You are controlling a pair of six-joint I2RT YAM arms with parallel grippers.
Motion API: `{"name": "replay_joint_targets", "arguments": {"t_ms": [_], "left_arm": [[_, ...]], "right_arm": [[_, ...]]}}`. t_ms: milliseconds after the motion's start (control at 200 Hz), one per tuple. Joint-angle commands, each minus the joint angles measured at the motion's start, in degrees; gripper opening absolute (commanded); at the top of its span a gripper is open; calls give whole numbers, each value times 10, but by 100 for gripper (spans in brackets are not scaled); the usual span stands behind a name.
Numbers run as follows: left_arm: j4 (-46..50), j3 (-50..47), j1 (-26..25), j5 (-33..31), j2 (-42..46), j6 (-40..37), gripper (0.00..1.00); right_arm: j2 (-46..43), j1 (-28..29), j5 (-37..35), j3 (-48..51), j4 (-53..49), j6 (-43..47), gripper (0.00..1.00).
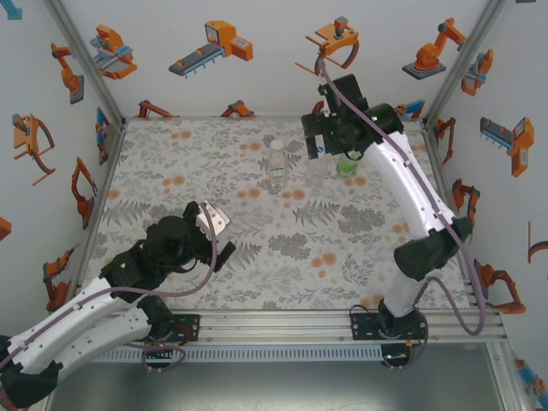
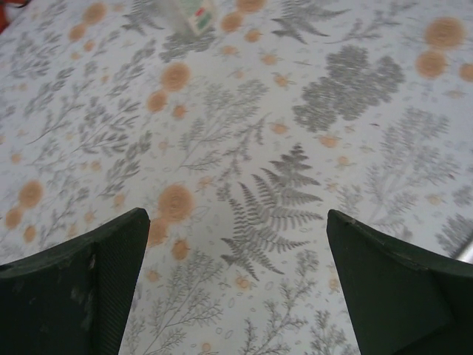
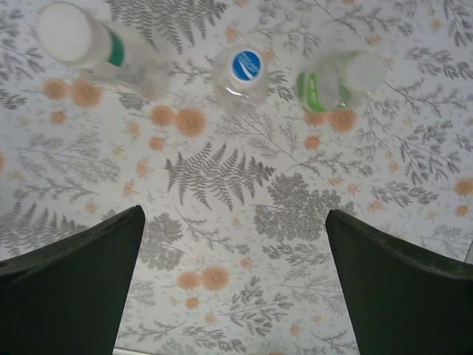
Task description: Screw on the bottle caps
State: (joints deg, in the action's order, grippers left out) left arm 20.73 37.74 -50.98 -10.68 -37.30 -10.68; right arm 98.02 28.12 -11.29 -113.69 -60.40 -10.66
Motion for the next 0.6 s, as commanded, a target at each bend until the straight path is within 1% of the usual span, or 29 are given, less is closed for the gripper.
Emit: {"name": "replay_joint_targets", "arguments": {"t_ms": [0, 95, 140, 260, 401, 501, 596], "left_arm": [[-43, -9, 25, -125, -22, 37, 97], [-43, -15, 66, -156, -45, 52, 97], [-53, -25, 90, -157, -52, 56, 97], [-113, -70, 164, -122, -59, 53, 97], [-179, -118, 257, -73, -74, 69, 97], [-236, -151, 304, -48, -92, 65, 97], [-302, -183, 345, -23, -110, 66, 97]], "right_arm": [[-73, -26, -23, 114, 75, 10, 99], [-141, -51, -34, 247, 156, 21, 99], [-172, -67, -41, 307, 194, 22, 99], [-236, -121, -35, 454, 285, 25, 99], [-294, -171, -23, 610, 407, 56, 99], [-317, -213, 0, 702, 496, 65, 99], [-318, -243, 1, 767, 568, 71, 99]]}}
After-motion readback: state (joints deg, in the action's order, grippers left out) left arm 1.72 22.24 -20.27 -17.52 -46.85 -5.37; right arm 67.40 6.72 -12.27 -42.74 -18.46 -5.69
